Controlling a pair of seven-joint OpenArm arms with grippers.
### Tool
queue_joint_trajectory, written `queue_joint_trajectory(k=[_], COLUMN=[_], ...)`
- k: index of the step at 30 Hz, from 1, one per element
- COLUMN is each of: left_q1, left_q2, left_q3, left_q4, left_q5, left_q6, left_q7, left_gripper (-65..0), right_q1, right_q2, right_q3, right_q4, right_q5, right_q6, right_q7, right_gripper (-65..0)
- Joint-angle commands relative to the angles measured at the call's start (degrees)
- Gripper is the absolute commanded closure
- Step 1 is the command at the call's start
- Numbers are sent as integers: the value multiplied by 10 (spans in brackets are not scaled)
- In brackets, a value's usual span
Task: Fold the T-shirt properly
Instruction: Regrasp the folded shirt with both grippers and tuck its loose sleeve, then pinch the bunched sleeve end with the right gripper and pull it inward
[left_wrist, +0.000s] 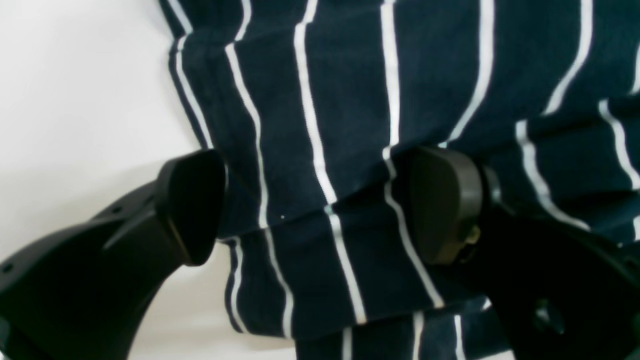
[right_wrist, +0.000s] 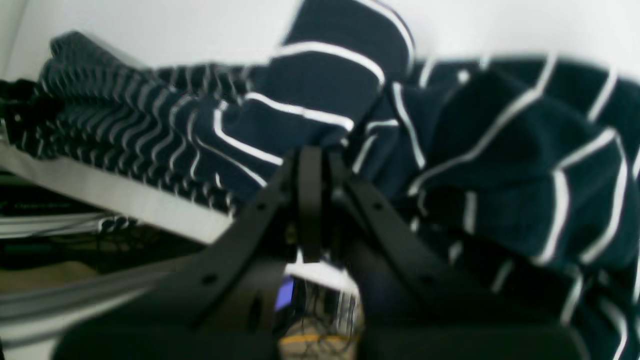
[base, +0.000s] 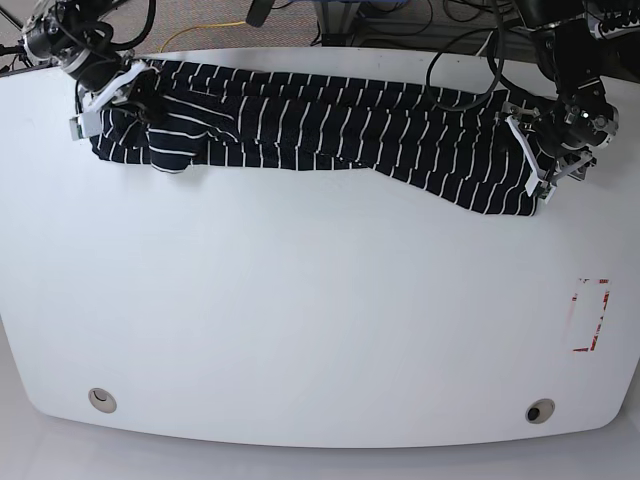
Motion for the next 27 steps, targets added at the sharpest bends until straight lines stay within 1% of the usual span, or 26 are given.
queue_joint_trajectory(k=[1,2,3,5,7,9,10,12,14,16,18,20,22,25,27], left_q1=[2,2,2,2,2,2,2,2,1,-1,-1,-1,-2,-2,0], left_q2=[-5,-5,-5,-5,-5,-5,-5,-5,-5,-5,-5,-5,-5,-3,-4], left_q3=[-1,-1,-1,-1,-1,-1,-1,-1,-1,-1,-1,-1,-1,0,0], left_q4=[0,0,0,0,0,0,0,0,0,0,0,0,0,0,-1], left_q5=[32,32,32,32,32,32,32,32,32,32,32,32,32,32,32], left_q6=[0,0,0,0,0,0,0,0,0,0,0,0,0,0,0], left_q7=[20,20,20,20,20,20,20,20,20,20,20,20,20,20,20], left_gripper=[-531,-531,-531,-531,-531,-531,-531,-531,-531,-531,-531,-531,-531,-531,-531], right_q1=[-23,-31,-37,-45,-47,-47,-47,-46,-41,-40,-40,-40,-24,-8,1], right_q2=[6,6,6,6,6,6,4,-1,1,5,16,27,30,27,22], right_q3=[6,6,6,6,17,40,55,79,98,101,90,55,19,-40,-72], right_q4=[11,11,11,10,10,10,10,12,12,12,12,12,12,9,4], right_q5=[9,9,6,4,6,8,9,9,21,55,95,145,175,177,164], right_q6=[1,1,1,1,1,1,1,1,1,1,1,1,1,1,1], right_q7=[9,11,11,12,13,11,10,10,9,9,9,9,9,9,9], right_gripper=[-11,-36,-82,-203,-355,-465,-501,-507,-491,-468,-452,-420,-385,-309,-255])
